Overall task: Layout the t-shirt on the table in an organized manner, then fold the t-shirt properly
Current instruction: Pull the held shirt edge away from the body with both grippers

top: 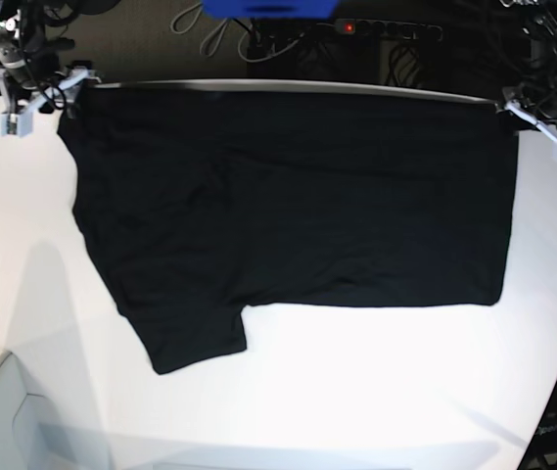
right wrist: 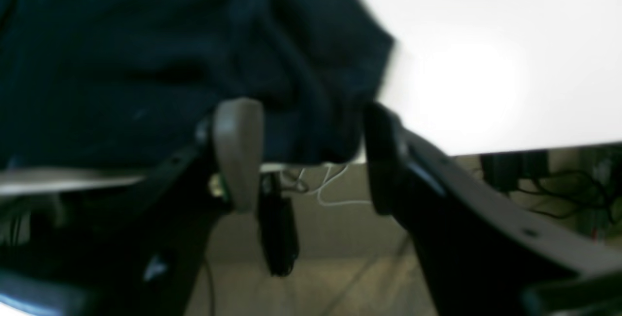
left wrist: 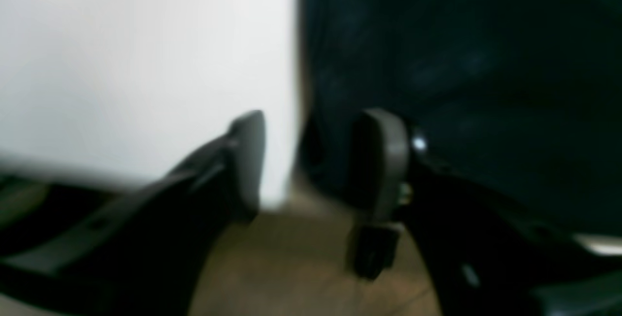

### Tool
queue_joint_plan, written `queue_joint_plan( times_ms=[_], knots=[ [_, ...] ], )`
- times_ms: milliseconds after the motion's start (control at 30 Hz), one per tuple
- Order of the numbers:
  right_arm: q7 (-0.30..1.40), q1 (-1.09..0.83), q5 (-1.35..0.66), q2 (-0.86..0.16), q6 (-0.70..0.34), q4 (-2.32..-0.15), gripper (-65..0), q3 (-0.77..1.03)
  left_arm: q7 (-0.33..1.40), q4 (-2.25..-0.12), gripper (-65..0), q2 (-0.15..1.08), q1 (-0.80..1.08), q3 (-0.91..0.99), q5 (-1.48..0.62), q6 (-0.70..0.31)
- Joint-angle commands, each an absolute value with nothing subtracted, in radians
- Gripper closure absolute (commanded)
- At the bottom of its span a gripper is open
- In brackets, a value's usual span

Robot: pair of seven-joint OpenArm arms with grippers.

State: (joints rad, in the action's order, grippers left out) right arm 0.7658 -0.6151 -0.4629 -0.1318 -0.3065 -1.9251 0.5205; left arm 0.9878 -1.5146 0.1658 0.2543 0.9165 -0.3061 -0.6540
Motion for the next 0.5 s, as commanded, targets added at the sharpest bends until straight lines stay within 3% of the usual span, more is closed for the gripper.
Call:
queue_joint_plan(
  times_ms=[0,300,467],
  knots=[
    [0.748,-0.619,-0.469,-0.130,-0.305,-1.946,-37.5,0.541,0.972,-1.547,-35.1,0.179,0.237,0.929,-0.320,-0.653],
    [0.745,-0.568,-0.470,-0.130,-0.305,-1.983,-38.7,0.565,0.974,-1.567,-38.4,0.188,0.124,0.993,-0.320,-0.653],
    [0.754,-0.417,-0.469,-0.163,-0.305,-1.975,-39.0,0.549,0.974,-1.558,-38.4,0.189,-0.007,0.987,-0.312,-0.645]
  ],
)
